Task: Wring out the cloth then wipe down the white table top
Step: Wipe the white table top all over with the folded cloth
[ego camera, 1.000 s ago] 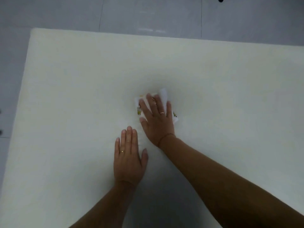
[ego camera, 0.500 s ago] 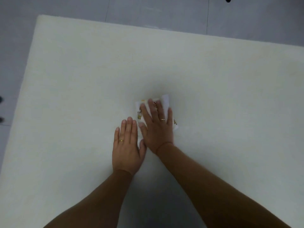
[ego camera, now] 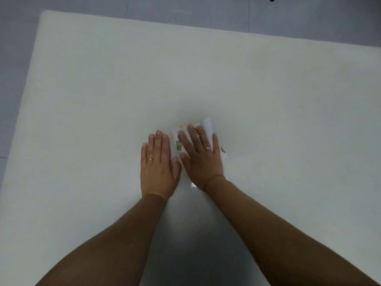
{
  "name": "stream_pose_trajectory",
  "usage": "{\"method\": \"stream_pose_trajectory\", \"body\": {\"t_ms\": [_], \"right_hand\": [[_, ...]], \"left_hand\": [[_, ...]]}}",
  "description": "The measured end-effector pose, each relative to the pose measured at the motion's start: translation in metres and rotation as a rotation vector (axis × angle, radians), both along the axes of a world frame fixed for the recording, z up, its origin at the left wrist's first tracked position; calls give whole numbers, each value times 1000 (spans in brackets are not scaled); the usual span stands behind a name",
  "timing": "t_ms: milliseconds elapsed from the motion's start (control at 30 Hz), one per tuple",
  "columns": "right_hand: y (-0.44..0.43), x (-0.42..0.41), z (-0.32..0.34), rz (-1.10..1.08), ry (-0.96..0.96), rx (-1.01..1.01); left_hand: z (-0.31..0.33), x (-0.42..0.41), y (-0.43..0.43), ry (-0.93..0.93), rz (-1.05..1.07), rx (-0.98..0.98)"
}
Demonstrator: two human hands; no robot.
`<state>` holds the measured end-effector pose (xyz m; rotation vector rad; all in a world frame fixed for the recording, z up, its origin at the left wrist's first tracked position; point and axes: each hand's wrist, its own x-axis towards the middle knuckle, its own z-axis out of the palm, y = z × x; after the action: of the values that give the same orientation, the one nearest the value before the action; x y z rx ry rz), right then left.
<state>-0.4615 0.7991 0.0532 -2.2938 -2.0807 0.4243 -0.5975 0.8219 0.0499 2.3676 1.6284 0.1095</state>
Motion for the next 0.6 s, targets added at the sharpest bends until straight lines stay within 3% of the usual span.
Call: {"method": "stream_pose_trajectory", "body": {"t_ms": [67,133,267,333,433,500,600], "right_hand": [[-16,36,-1,-53,-57,-28],[-31,65,0,-285,-53,-70],[-31,37,1,-603,-16,-87],[-34,-2,1,-544,-21,-87],[-56,-43,3,-202,16,-66],[-65,-25,3,-13,5,-38],[-81,27,4,-144,-54,-59]], "left_hand": [[4,0,-1,-6,-6,-6],[8,0,-5,15,-45,2],[8,-12,-49,-4,-13,21],[6,-26,-92,-16,13,-19],[1,-44,-130,28,-13,-79],[-2,-47,-132,37,-19,-84],[-1,-45,-130,28,-19,-99]]}}
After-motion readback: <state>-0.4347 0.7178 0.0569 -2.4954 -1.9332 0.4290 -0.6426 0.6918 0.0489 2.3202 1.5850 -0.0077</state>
